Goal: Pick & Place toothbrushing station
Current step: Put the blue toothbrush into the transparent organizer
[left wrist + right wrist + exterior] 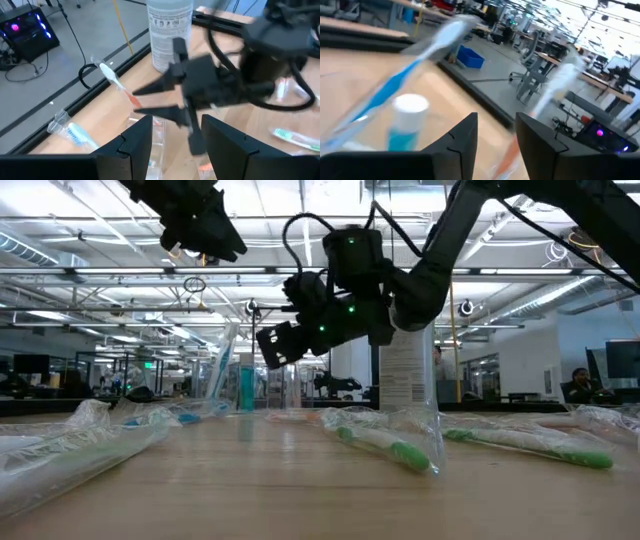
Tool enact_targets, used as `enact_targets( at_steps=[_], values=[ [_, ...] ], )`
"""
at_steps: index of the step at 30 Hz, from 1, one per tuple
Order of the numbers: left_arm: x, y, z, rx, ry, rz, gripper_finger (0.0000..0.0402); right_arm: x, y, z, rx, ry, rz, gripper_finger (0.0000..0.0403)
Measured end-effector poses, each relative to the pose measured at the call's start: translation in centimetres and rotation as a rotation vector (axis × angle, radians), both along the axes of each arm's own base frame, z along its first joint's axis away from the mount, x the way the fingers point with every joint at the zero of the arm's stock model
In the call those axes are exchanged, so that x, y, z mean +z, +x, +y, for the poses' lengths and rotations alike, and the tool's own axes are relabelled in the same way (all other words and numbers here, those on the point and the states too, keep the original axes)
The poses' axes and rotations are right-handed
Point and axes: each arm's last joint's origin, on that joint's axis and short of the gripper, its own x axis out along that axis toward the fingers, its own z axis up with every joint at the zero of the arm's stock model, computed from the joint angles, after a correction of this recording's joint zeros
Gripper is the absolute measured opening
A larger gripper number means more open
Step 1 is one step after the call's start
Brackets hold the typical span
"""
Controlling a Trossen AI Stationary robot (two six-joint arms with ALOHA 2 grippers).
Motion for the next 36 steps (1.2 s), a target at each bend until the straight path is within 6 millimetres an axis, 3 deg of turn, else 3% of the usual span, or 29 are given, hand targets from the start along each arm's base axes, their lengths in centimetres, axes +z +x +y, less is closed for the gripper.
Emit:
enact_targets(
  at_steps=[5,10,14,18,24,28,36],
  values=[
    [-0.7,-0.4,-0.8,-0.034,-0.073,0.054,0.0177,2.1,-0.2,2.6,-0.036,-0.016,0.033,0.0132],
    [-1.4,-1.0,-2.2,-0.077,-0.167,0.119,0.0177,5.2,-1.9,4.6,0.073,0.116,0.111,0.0123],
    [-1.8,-1.4,-3.1,-0.067,-0.239,0.13,0.0177,7.5,-4.8,5.2,0.155,0.221,0.25,0.0117],
    [-2.6,-0.9,-3.7,-0.008,-0.291,0.131,0.0177,8.5,-8.2,5.5,0.185,0.345,0.327,0.0111],
    [-5.9,1.0,-4.7,0.103,-0.395,0.224,0.0177,7.7,-13.5,5.7,0.222,0.485,0.292,0.0105],
    [-8.3,2.3,-4.2,0.241,-0.484,0.258,0.0177,6.4,-16.4,5.6,0.228,0.504,0.212,0.0105],
    [-12.2,4.2,-3.6,0.376,-0.598,0.319,0.0177,5.7,-20.0,5.5,0.283,0.486,-0.028,0.0105]
  ],
)
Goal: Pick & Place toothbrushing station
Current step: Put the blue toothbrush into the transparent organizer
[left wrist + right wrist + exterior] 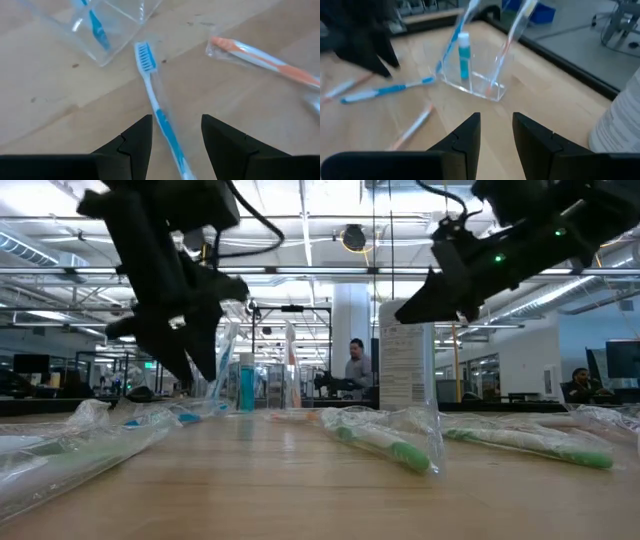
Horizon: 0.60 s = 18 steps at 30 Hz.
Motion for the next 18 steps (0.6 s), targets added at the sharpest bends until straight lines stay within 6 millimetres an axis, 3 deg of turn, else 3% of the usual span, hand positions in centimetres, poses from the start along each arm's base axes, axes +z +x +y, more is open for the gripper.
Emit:
enact_targets(
  at_steps=[10,18],
  values=[
    [-3.9,1.5,1.9,0.03,-0.059,0.111,0.0172,0.3,-1.1,0.0,-0.014,0.045,-0.096,0.0104],
    [-4.3,1.5,2.2,-0.049,-0.075,0.152,0.0085,0.2,-1.1,0.0,-0.018,0.055,-0.092,0.0104]
  ],
)
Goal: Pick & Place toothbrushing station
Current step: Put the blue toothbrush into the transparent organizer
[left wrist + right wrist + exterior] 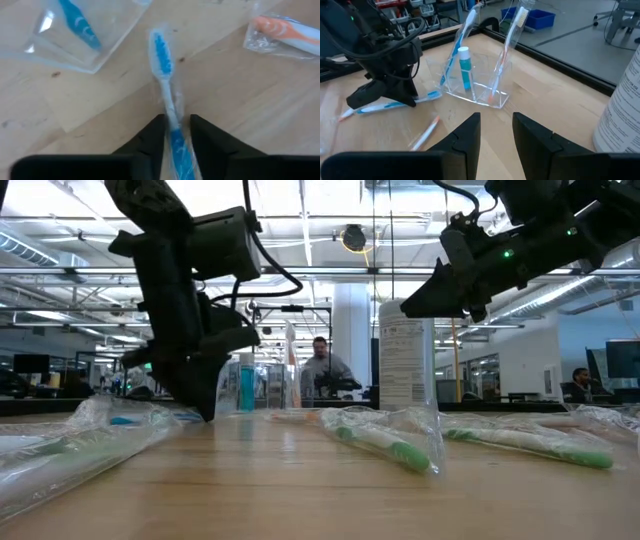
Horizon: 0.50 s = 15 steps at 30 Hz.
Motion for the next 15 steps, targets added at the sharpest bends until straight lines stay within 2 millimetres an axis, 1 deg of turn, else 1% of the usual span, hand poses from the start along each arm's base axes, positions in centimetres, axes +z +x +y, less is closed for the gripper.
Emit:
enact_targets(
  at_steps=[6,8,10,13,15],
  values=[
    [0.1,0.5,-0.6,-0.047,-0.037,-0.048,0.0018,0.0,0.0,0.0,0.001,-0.001,0.001,0.0105],
    [0.5,0.9,-1.0,-0.103,-0.078,-0.095,0.0008,0.0,0.0,0.0,0.001,-0.001,0.001,0.0105],
    [1.0,1.0,-1.5,-0.173,-0.104,-0.139,0.0011,0.0,0.0,0.0,0.001,-0.003,0.002,0.0105],
    [2.9,1.0,-2.3,-0.263,-0.082,-0.237,0.002,0.0,0.0,0.0,0.001,-0.003,0.002,0.0105],
    [5.0,0.9,-2.8,-0.306,-0.023,-0.334,0.0016,0.0,0.0,0.0,0.001,-0.003,0.002,0.0105]
  ],
)
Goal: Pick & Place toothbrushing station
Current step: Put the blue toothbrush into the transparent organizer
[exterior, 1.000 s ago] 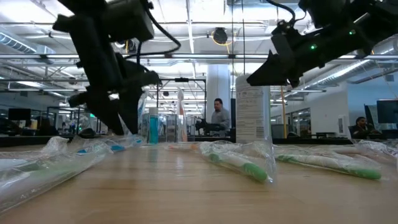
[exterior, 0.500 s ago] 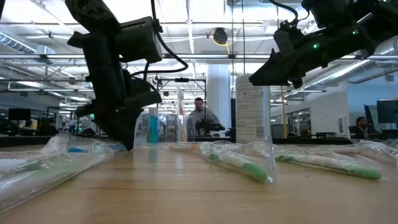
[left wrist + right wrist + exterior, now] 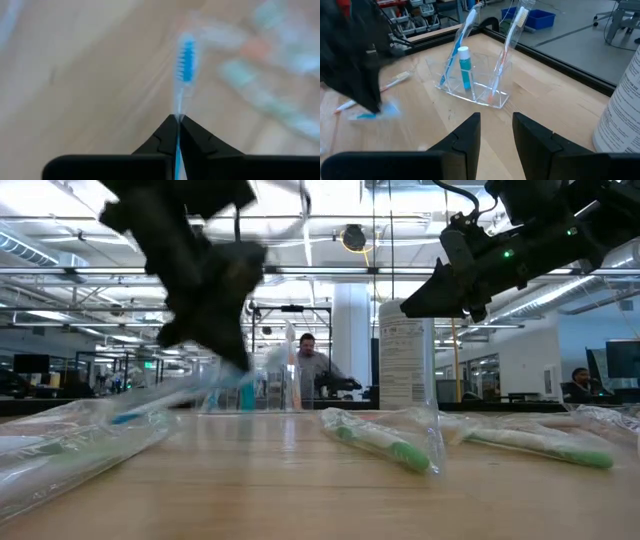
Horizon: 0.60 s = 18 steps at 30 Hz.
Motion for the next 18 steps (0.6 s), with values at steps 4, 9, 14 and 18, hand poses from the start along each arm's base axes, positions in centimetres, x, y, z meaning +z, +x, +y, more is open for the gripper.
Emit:
enact_targets(
  at_steps=[4,9,14,18],
  values=[
    [3.6,-1.5,-0.4,0.012,0.175,-0.128,0.0004,0.0,0.0,0.0,0.0,0.0,0.001,0.0105],
    [8.7,-3.9,-0.1,0.085,0.428,-0.319,0.0016,0.0,0.0,0.0,0.0,0.0,0.0,0.0105],
    [12.2,-5.9,1.3,0.263,0.632,-0.439,0.0004,0.0,0.0,0.0,0.0,0.0,-0.004,0.0105],
    [13.1,-6.3,2.6,0.367,0.753,-0.422,0.0016,0.1,0.0,0.0,0.0,0.0,-0.007,0.0105]
  ],
)
